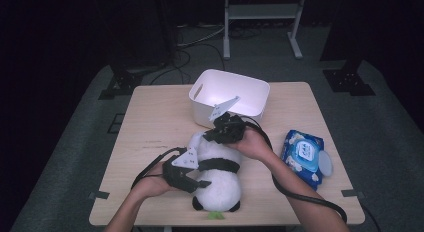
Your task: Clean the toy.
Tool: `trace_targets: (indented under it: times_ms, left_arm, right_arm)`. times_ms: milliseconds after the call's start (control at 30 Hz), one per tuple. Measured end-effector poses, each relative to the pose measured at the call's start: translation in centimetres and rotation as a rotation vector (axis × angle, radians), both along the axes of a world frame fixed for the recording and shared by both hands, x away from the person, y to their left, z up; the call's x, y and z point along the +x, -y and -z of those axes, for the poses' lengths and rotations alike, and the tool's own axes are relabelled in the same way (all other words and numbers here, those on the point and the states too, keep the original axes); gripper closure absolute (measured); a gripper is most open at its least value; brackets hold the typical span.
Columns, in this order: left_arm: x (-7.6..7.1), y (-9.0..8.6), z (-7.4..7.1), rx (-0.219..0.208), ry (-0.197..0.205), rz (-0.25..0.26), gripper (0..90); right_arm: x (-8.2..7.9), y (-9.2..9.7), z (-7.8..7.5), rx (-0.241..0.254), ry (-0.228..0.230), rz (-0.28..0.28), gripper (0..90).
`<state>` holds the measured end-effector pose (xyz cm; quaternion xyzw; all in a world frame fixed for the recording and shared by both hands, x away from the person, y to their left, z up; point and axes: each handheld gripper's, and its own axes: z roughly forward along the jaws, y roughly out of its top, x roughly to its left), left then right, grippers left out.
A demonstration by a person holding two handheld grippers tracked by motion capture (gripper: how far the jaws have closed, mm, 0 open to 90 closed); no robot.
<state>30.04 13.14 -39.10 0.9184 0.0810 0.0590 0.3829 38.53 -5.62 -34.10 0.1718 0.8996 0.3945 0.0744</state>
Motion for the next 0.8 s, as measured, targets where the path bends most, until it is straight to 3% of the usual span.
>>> trace_targets:
  times_ms: [133,233,533,667,800]
  left_arm:
    - [0.1,-0.2,0.1,-0.004,-0.004,0.003,45.5]
    - [0.1,-0.2,0.2,-0.016,-0.011,0.000,45.7]
    - [0.1,-0.4,0.2,-0.018,-0.017,-0.008,45.8]
    - [0.2,-0.6,0.2,-0.005,-0.016,-0.012,45.8]
    - [0.2,-1.0,0.4,-0.020,-0.031,-0.029,45.9]
  right_arm:
    - [0.4,-0.2,0.0,-0.001,-0.007,0.008,85.2]
    - [0.5,0.7,-0.1,0.011,-0.006,0.025,85.2]
    - [0.2,5.0,0.3,0.035,-0.027,0.096,85.2]
    - [-0.1,7.0,0.9,0.046,-0.034,0.125,85.2]
    - [-0.5,8.4,1.7,0.054,-0.045,0.141,85.2]
